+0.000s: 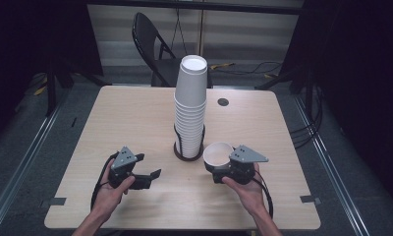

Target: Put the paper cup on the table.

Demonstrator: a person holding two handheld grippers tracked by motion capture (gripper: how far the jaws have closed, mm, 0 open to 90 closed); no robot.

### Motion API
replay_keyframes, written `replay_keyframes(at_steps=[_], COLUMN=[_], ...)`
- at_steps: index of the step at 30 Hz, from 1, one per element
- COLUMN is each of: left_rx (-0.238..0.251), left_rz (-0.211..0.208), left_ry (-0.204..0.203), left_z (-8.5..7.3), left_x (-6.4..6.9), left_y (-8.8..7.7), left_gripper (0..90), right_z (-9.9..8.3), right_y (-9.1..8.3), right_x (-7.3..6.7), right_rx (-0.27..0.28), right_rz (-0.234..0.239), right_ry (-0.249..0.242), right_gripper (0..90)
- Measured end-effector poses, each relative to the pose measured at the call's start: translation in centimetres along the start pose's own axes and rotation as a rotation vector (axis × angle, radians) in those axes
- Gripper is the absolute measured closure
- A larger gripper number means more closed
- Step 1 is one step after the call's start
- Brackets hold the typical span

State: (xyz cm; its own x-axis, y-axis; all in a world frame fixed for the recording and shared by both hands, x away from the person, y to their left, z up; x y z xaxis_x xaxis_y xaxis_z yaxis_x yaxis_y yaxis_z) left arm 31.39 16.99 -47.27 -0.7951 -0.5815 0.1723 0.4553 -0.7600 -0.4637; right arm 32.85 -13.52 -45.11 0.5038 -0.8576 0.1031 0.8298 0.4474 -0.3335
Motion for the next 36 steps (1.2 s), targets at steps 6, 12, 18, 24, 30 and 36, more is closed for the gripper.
replay_keyframes(at_steps=[6,12,18,24,30,36], left_rx=[-0.020,-0.030,-0.002,-0.005,-0.006,-0.003], left_rz=[0.012,0.024,0.046,0.049,0.056,0.059], left_ry=[0.005,0.012,0.004,0.012,0.013,0.013], left_z=[-0.6,-1.3,-1.7,-2.2,-2.4,-2.5], left_x=[-0.1,0.1,-0.5,-0.9,-1.0,-1.2], left_y=[0.2,0.2,-0.4,-0.8,-0.8,-0.8], left_gripper=[15.8,15.8,15.8,15.8,15.8,15.7], right_z=[0.3,0.5,1.0,1.0,0.3,-0.3], right_y=[0.5,0.8,1.7,3.3,4.7,5.8], right_x=[1.9,3.3,4.9,6.7,8.0,8.7], right_rx=[0.003,0.003,0.011,0.006,-0.014,-0.009], right_rz=[-0.046,-0.082,-0.119,-0.162,-0.199,-0.225], right_ry=[0.036,0.053,0.082,0.113,0.140,0.157], right_gripper=[11.0,10.9,10.9,11.0,10.9,10.7])
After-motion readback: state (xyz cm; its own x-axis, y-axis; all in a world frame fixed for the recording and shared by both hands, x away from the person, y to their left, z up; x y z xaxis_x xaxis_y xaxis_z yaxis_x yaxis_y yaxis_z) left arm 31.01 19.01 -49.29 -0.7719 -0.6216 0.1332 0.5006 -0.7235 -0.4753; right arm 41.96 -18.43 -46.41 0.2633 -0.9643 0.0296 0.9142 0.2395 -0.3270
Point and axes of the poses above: each handheld gripper's, and its own axes: y roughly forward along the jaws, z roughly out of its top, x roughly to its right, the point moved 4 cm from there along y, roughly forward along the jaws, and after that the axes turned 12 degrees about -z, right-handed, at the moved point
